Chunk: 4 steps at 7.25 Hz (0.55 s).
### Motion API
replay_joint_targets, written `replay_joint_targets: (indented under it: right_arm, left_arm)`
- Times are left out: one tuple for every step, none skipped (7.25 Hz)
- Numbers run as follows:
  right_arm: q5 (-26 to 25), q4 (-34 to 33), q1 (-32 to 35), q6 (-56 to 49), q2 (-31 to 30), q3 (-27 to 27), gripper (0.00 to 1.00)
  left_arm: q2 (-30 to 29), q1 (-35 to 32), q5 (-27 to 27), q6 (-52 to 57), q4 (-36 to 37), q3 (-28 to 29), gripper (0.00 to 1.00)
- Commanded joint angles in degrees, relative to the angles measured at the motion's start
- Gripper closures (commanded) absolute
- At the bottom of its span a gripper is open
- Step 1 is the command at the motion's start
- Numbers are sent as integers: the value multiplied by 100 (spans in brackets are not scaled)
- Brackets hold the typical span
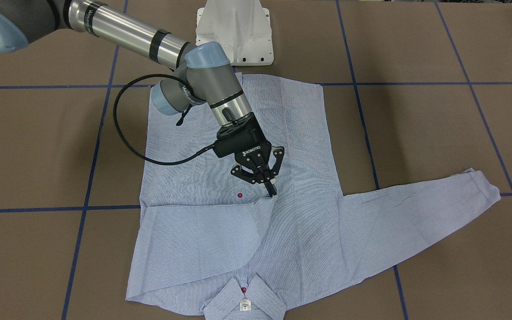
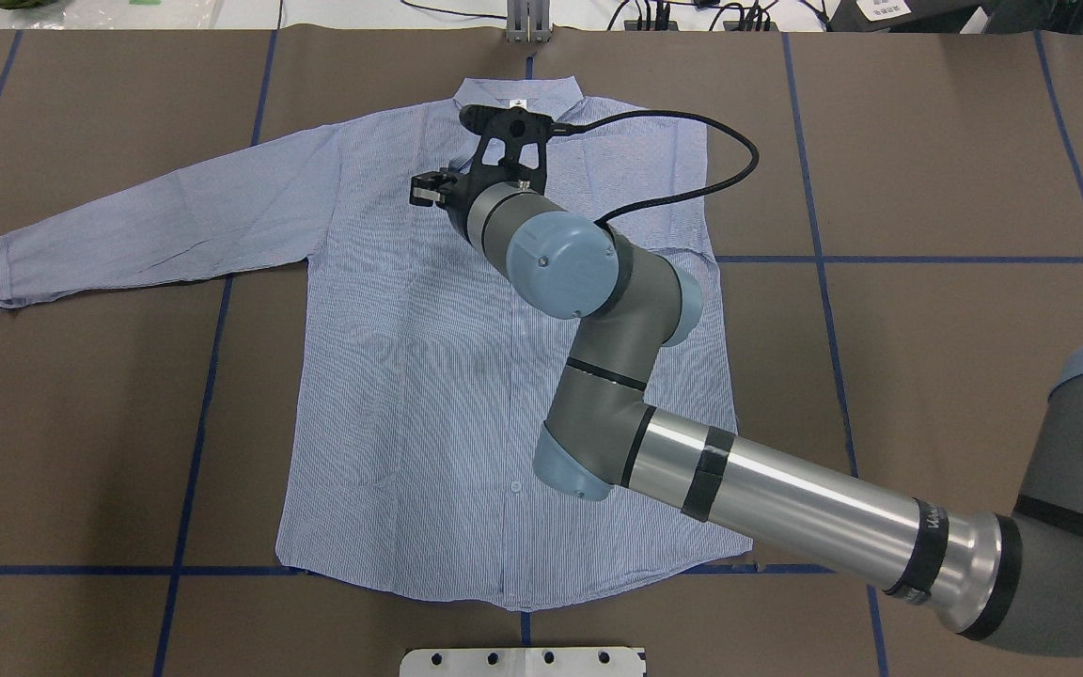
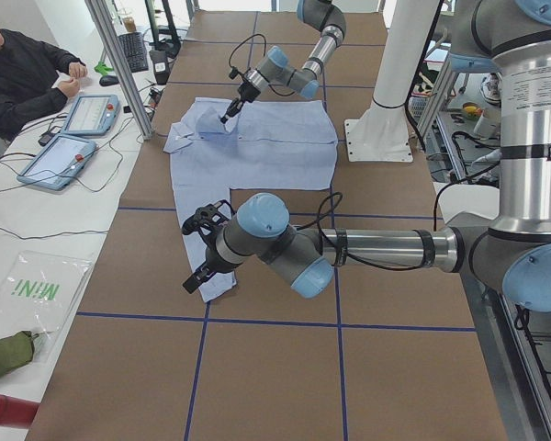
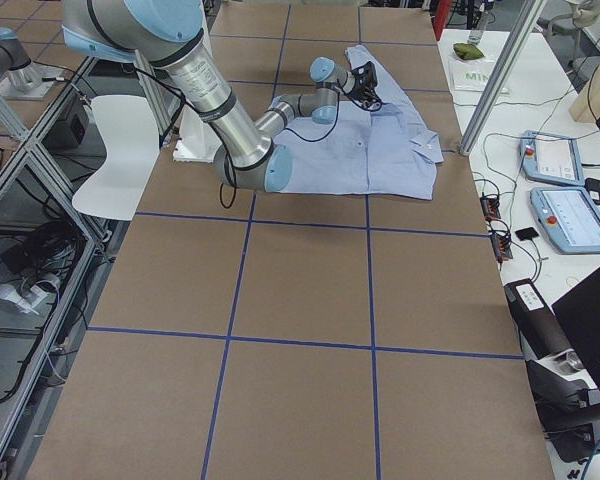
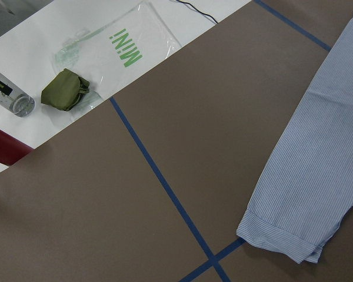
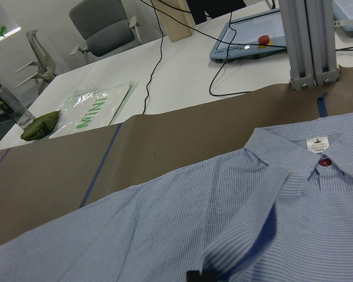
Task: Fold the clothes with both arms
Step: 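Carry the cuff with the right gripper across the shirt toward the collar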
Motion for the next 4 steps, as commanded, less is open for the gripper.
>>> replay_joint_targets:
  right_arm:
    - [-86,-697,-213,4,267,-182,100]
    - [-86,-1555,-283,-57,425,-191,100]
    - [-86,-2782,-319,-118,774,-200,100]
    - [-94,-3839,-354,-319,1135,-217,100]
  left_arm:
    - [0,0,0,-4,2,9,0]
    - [0,0,9,-4,2,35,0]
    - [0,0,9,-4,2,44,0]
    - [0,0,9,-4,2,44,0]
